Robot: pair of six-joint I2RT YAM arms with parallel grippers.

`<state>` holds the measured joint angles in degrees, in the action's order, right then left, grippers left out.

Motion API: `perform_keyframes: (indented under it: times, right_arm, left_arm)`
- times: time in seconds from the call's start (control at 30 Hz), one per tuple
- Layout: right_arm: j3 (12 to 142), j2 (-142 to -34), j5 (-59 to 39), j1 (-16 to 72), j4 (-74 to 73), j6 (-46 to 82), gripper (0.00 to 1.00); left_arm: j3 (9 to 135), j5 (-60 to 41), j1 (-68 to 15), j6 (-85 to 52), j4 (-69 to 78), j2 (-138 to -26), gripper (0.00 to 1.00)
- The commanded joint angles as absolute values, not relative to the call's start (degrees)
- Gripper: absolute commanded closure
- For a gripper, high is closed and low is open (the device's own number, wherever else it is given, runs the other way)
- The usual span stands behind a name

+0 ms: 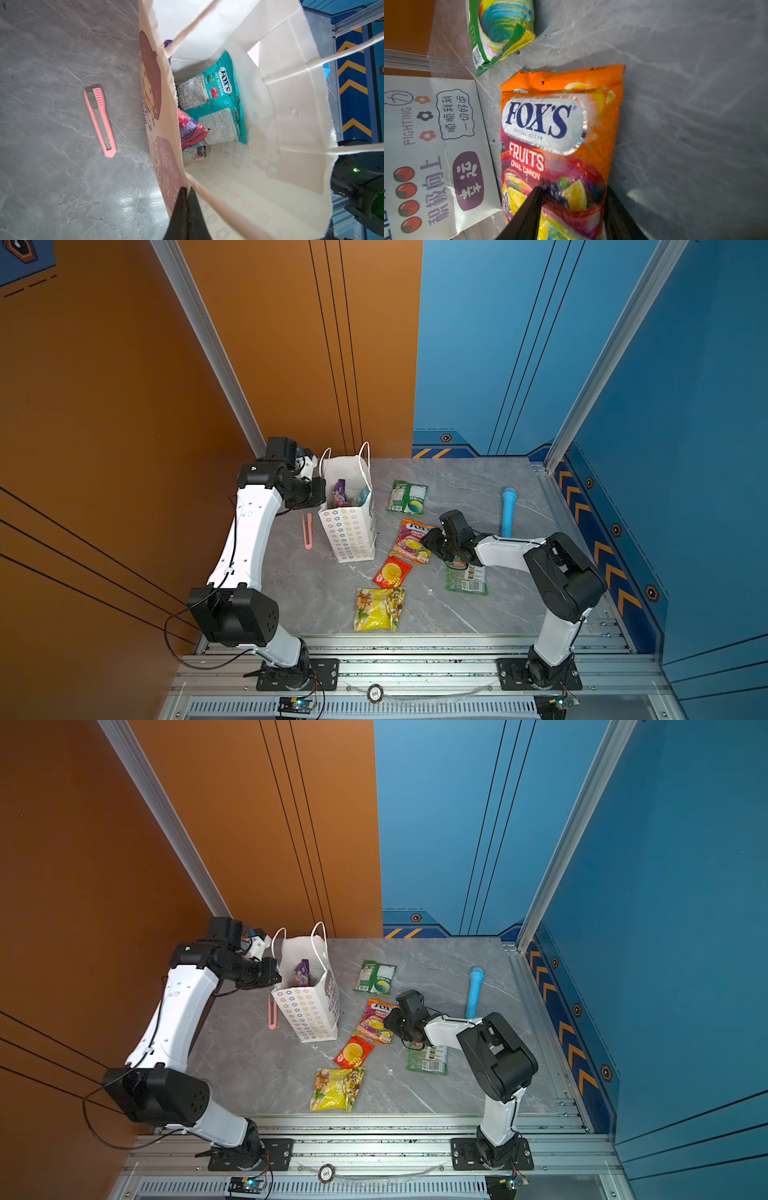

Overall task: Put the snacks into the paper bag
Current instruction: 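Move the right gripper down to the orange FOX'S fruits packet, then grasp the orange FOX'S fruits packet by its top with the right gripper, then lift the orange packet and carry it over the bag with the right gripper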

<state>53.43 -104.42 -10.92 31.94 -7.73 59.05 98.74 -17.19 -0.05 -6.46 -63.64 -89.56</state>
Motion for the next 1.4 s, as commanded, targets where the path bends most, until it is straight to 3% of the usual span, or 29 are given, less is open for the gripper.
perform_keyframes:
  times: [0.0, 0.27, 0.4, 1.37]
  right_arm:
    - [54.25, -105.73, -10.75, 32.26, -7.34, 60.03, 0.56]
    - [56.01, -103.84, -9.05, 32.08, -4.8, 57.89, 0.89]
    - [56.97, -102.21, -8.82, 32.06, -3.82, 56.9, 1.0]
    - [81.3, -89.13, -2.87, 34.25, 9.68, 45.36, 1.0]
  left_arm:
    - [98.52, -18.61, 0.26, -5.55, -63.34, -88.59, 1.0]
    - [98.37, -18.36, 0.35, -5.62, -63.4, -88.03, 1.0]
    - [98.57, -18.52, 0.43, -5.58, -63.37, -88.33, 1.0]
    - [98.77, -18.98, 0.44, -5.62, -63.39, -88.59, 1.0]
